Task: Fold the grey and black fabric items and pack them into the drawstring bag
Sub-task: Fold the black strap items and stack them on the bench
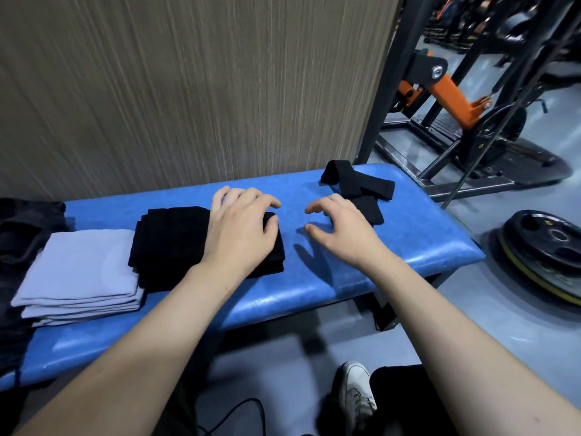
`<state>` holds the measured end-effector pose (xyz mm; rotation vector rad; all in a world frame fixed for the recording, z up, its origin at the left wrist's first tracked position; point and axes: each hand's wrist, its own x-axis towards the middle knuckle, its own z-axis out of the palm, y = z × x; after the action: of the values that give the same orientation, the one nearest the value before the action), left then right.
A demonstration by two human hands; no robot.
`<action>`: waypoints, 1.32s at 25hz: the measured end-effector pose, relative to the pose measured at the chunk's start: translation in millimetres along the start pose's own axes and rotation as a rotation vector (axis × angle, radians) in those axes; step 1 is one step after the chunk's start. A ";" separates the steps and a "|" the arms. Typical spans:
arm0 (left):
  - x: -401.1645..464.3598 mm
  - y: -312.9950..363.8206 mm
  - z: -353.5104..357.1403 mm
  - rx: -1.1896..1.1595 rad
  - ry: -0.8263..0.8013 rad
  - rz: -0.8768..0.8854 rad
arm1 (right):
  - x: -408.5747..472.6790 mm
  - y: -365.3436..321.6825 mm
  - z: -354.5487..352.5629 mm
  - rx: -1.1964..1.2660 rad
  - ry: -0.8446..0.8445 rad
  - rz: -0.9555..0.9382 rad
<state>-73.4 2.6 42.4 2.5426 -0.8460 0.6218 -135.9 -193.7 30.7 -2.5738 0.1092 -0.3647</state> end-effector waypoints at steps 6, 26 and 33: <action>26.5 57.2 38.8 -0.008 -0.047 0.029 | -14.3 61.9 -34.3 -0.003 0.086 0.181; 45.0 106.9 124.2 -0.362 -0.352 -0.280 | 2.0 107.8 -28.8 0.121 0.061 0.473; 38.0 101.3 111.7 -0.538 -0.293 -0.233 | -3.2 95.3 -31.2 0.181 0.129 0.279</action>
<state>-78.4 -144.4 -8.1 2.2047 -0.6779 -0.0571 -148.2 -290.2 6.1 -2.3152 0.4550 -0.4135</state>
